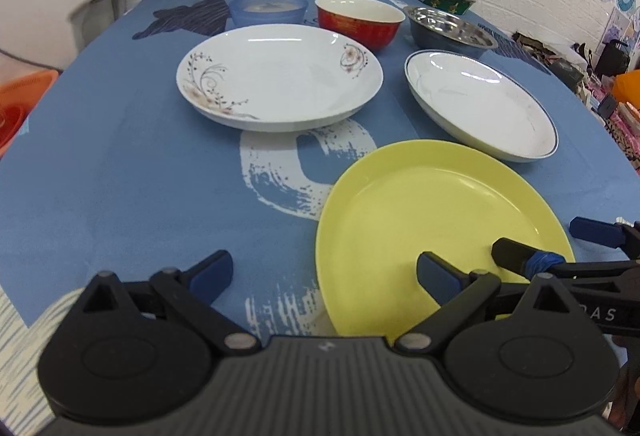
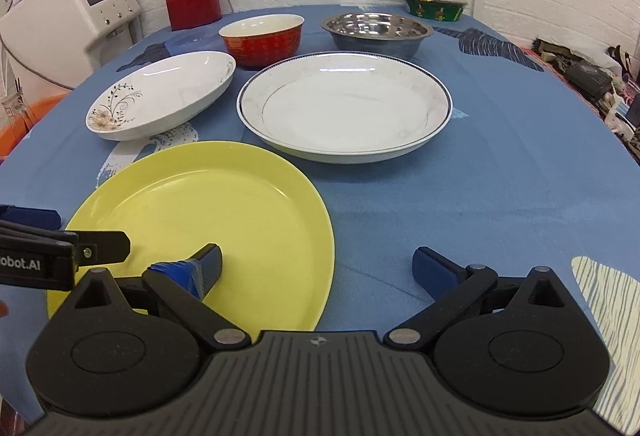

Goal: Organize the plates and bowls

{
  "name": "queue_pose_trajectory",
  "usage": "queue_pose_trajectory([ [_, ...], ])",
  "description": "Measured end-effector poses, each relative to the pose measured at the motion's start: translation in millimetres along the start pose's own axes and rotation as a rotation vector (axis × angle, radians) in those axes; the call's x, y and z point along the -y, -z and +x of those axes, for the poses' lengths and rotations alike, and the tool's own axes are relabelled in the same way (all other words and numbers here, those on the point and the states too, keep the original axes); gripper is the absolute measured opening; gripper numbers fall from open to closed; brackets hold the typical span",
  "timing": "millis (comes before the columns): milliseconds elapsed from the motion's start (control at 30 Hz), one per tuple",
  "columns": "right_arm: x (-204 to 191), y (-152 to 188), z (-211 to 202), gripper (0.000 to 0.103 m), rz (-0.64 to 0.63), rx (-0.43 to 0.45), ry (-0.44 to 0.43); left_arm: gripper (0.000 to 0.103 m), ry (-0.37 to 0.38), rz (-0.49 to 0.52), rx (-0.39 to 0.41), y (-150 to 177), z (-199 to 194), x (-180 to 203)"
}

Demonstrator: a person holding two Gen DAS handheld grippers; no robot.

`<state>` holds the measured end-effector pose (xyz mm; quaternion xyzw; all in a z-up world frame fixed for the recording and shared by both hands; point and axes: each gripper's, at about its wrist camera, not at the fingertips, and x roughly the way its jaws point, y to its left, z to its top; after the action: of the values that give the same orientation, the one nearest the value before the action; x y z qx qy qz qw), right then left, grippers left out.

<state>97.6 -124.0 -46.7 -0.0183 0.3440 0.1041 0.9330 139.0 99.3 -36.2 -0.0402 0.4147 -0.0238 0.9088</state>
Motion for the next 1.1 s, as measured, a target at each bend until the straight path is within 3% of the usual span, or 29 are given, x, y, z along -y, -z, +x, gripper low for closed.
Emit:
queue_pose_trajectory([
  [67,0.8,0.9,-0.2,0.090,-0.020,0.010,-0.009,0.098,-0.013,0.032,-0.003,0.2,2.8,5.0],
  [267,-2.2,-11.0,1.8,0.088,-0.007,-0.083,-0.002,0.097,-0.028,0.042,-0.008,-0.5,4.4,6.7],
  [467,-9.7,5.3,-7.8,0.084,-0.078,-0.012,-0.080,0.095,-0.027,0.039,0.000,0.4,3.8,10.5],
  [600,-17.8,6.8,-10.8,0.075,-0.122,0.005,-0.134,0.053,0.029,0.069,0.027,0.2,-3.2,22.9],
  [667,-22.9,8.6,-13.2,0.075,-0.117,0.009,-0.128,0.053,0.012,0.055,0.036,0.3,-2.5,24.2],
  [733,-23.2,9.7,-15.9,0.075,-0.082,0.014,-0.136,0.044,0.018,0.028,0.037,-0.2,-3.6,21.6],
  [800,-23.6,8.7,-20.0,0.076,-0.028,0.007,-0.158,0.043,0.003,0.020,0.033,0.7,-7.0,21.8],
  [933,-33.4,6.0,-27.5,0.077,-0.030,0.035,-0.181,0.042,-0.004,0.000,0.040,4.3,-23.0,12.8],
  [1100,-59.5,-0.4,-26.9,0.078,-0.046,0.059,-0.254,0.042,-0.068,-0.040,0.064,5.5,-40.8,-13.6],
])
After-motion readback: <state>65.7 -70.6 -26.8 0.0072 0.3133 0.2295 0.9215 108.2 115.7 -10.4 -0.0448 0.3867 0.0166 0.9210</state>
